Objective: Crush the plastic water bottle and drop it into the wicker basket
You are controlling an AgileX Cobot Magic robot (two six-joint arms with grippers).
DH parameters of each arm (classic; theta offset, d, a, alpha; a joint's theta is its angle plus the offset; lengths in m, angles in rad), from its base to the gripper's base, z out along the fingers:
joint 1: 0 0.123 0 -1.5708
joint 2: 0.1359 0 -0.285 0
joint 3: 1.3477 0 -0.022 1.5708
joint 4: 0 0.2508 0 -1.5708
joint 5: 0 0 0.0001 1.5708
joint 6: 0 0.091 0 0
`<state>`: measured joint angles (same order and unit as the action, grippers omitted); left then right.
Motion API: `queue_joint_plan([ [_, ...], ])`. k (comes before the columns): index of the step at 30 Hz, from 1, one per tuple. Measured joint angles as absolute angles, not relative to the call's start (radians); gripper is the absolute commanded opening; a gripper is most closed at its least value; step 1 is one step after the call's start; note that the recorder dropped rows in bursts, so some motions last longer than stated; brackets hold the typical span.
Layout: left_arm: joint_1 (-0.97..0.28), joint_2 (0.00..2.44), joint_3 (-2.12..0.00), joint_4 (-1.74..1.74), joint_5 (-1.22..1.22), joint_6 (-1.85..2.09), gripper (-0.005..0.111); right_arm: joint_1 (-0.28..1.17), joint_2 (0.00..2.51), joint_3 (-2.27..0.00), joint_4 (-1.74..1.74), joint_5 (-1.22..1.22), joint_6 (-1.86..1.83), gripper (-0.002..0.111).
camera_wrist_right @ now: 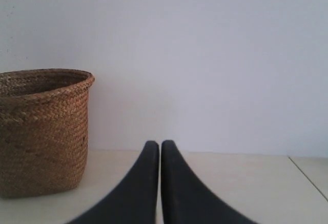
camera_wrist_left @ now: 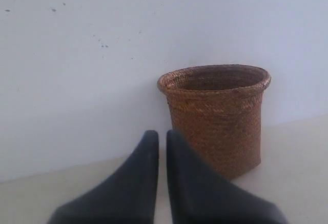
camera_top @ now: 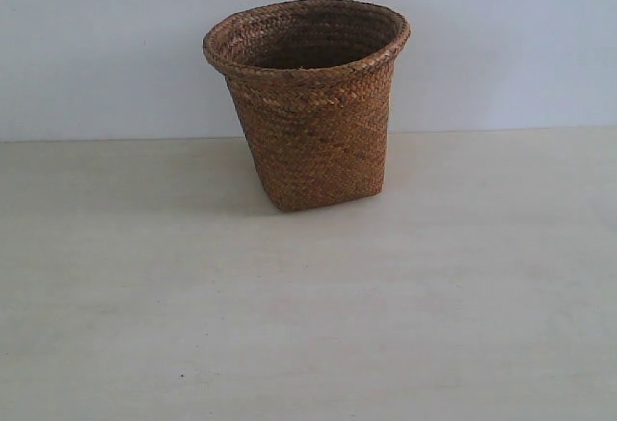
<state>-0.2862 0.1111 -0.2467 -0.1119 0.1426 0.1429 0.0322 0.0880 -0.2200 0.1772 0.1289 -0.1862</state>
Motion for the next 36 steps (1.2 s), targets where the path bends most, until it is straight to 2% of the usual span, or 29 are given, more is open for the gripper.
queue_joint_plan([
  [13, -0.286, 0.107, -0.015, -0.112, -0.081, 0.139, 0.004, 0.032, 0.086, -0.065, 0.175, 0.070, -0.248, 0.000],
  [36, -0.286, 0.107, -0.006, -0.115, -0.089, 0.132, 0.004, 0.032, 0.082, -0.065, 0.174, 0.072, -0.189, 0.000],
])
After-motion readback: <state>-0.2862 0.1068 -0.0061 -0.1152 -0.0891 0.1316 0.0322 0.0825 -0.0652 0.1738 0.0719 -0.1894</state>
